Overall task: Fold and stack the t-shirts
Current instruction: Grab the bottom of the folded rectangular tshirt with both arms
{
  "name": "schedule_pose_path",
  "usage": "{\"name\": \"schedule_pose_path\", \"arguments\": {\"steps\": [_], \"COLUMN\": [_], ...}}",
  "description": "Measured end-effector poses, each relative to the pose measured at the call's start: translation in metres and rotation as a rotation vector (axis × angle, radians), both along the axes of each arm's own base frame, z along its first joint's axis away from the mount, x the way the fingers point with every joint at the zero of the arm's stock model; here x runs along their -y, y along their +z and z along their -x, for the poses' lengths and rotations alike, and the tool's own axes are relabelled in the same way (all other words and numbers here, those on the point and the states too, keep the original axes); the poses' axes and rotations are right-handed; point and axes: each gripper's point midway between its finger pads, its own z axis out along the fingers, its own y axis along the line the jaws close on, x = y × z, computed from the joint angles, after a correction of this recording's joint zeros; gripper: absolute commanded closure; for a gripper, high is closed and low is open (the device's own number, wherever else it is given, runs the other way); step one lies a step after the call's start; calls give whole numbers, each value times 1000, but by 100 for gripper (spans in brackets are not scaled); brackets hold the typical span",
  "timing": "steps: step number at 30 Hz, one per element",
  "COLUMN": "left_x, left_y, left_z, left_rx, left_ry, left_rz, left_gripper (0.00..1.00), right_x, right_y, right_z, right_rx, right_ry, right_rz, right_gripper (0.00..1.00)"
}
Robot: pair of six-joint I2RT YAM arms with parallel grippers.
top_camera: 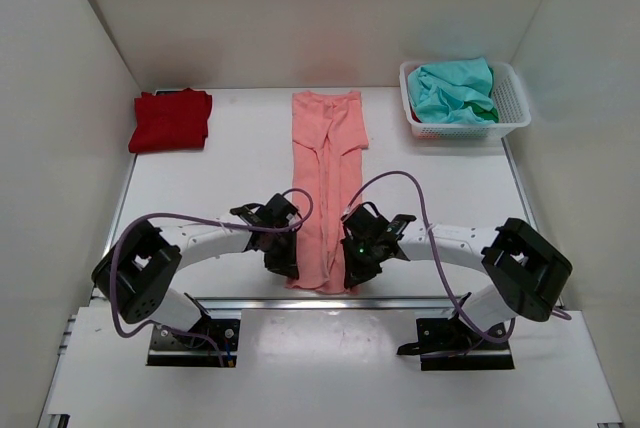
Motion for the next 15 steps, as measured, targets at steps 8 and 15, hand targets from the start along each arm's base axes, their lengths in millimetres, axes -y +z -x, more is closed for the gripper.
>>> {"name": "schedule_pose_path", "arguments": {"steps": [8, 15], "left_x": [-11, -21], "left_y": [-2, -3], "left_z": [-1, 5], "left_rx": [-6, -8], "left_ry": [10, 3], "left_rz": [-17, -30], "left_gripper": [100, 100], "right_x": [6, 19], "right_y": [-1, 0], "right_z": [-5, -8], "right_rx": [9, 26], "right_ry": [-14, -26], "right_rz": [13, 38], "right_gripper": [100, 100]}}
